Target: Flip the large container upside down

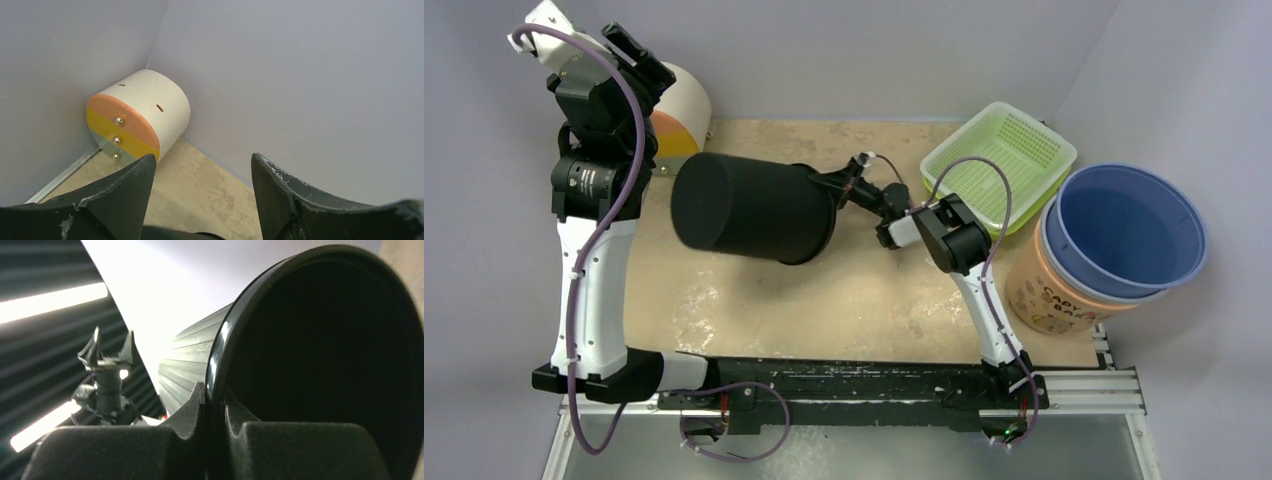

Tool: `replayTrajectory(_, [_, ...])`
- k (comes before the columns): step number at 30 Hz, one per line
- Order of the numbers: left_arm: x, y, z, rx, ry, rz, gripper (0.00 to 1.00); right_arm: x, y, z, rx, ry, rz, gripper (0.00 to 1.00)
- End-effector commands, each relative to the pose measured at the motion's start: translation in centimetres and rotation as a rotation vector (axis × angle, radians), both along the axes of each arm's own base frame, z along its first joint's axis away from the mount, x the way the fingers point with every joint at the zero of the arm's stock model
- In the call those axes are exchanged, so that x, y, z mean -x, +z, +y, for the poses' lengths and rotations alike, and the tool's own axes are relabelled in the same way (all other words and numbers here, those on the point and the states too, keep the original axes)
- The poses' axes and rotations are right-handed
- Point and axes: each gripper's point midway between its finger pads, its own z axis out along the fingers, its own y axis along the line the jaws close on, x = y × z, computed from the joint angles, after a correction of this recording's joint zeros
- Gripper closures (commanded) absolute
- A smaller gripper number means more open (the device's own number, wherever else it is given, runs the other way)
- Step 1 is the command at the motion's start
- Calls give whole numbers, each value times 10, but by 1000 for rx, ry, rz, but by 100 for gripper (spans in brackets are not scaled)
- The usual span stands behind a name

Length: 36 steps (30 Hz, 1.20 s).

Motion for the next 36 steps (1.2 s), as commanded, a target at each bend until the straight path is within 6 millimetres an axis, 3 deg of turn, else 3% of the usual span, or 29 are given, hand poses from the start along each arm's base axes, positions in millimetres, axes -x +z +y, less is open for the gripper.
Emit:
replayTrajectory(1, [-1, 3, -2, 4, -9, -27, 33, 9, 13, -58, -34, -69, -260, 91])
replayTrajectory(4, [-6, -5, -4, 4, -16, -10, 33, -3, -6, -74, 45, -95, -275, 88])
replayTrajectory(15, [-24, -35, -14, 10, -54, 45, 33, -41, -78, -98, 398, -106, -274, 66])
replayTrajectory(18, [-29, -43, -16, 11, -62, 62, 33, -46, -95, -103, 443, -107, -257, 48])
replayTrajectory(20, [-33, -47, -18, 10, -69, 73, 33, -50, -102, -105, 479, -111, -270, 47])
replayTrajectory(28, [-46, -60, -22, -1, -83, 110, 33, -87, -104, -107, 737, -137, -350, 45])
replayTrajectory(33, [-54, -72, -29, 3, -116, 137, 33, -108, -101, -124, 968, -192, -381, 43])
replayTrajectory(36, [-58, -80, -33, 4, -132, 156, 33, -121, -83, -142, 1121, -262, -416, 43])
